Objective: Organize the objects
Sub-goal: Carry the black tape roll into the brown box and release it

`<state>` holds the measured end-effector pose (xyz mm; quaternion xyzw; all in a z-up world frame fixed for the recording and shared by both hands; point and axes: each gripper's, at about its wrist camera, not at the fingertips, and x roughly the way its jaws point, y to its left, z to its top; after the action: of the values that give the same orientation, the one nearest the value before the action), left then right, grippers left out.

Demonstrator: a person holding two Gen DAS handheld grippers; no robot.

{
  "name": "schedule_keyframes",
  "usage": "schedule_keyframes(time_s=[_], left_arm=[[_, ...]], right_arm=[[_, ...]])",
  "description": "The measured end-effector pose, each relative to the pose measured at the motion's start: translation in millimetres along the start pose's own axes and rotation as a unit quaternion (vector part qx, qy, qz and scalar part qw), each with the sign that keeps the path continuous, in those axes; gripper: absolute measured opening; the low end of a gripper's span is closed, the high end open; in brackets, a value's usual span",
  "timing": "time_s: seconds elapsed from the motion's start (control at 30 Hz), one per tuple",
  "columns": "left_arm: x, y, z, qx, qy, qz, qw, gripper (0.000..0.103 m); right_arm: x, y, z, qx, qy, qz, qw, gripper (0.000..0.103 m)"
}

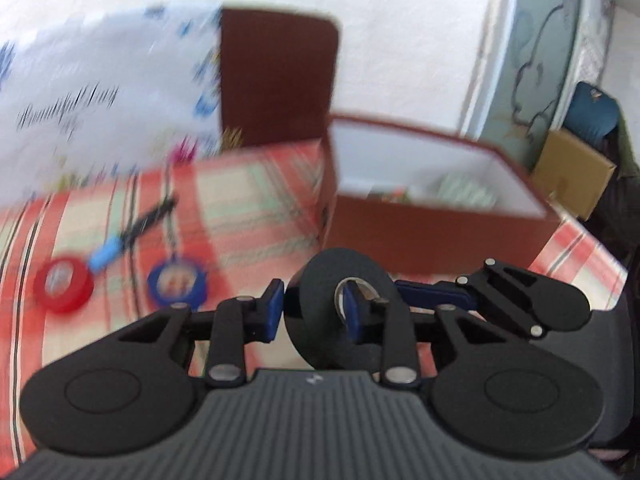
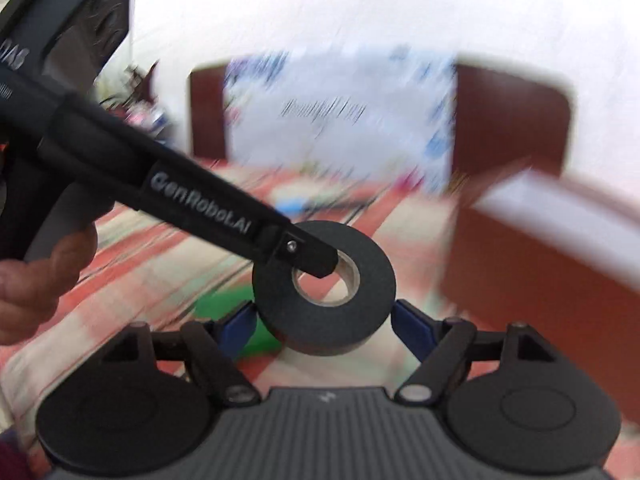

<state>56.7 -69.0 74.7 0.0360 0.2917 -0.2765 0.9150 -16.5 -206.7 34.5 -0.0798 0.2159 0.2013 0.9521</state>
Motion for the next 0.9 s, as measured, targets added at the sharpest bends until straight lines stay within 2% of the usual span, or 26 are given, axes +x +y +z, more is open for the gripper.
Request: schedule_keyframes(time_s=[0.1,0.2,0.37,0.5,0.57,0.67,0.73,0.9], left_arm=[[18.6,-18.7,33.4,0.019,-0.042,-0.020,0.9988,0.035],[49.9,-31.0,59.8,0.016,-0.055,-0.032,0.9979,0.036],[103.5,-46.1,77.1,-0.004,-0.018,-0.055,0.9983,0.035],[125.7,-53.5,73.9,-0.026,0.004,-0.071,0.9971,0.037],[133.7,-58.0,75.1,-0.030,0.023,-0.068,0.9970,0.037],[123.2,-59.1,70.2,-0.012,0.017,-0.060,0.9980,0.037],[104.2,-51.1,69.2,-0.016,-0.002,-0.066,0.9977,0.037],[41.9,-14.0,50.4,-0.020,-0.051,-0.049,0.9973,0.038]], right_arm=[[-6.6,-22.3,18.7,-0.018,-0.041,-0.070,0.997,0.077],[-0.3,-56.6,34.5,-0.002,-0.054,-0.115,0.992,0.077],[21.8,-105.4,37.3,0.028,-0.027,-0.157,0.987,0.077],[26.0,-124.7,28.4,0.045,-0.007,-0.176,0.983,0.078],[23.4,-130.7,25.9,0.060,-0.009,-0.176,0.983,0.080],[14.1,-124.2,24.1,0.045,-0.023,-0.201,0.978,0.080],[1.0,-117.4,21.5,0.047,-0.047,-0.205,0.976,0.079],[-30.5,-85.3,4.8,0.049,-0.105,-0.160,0.980,0.078]])
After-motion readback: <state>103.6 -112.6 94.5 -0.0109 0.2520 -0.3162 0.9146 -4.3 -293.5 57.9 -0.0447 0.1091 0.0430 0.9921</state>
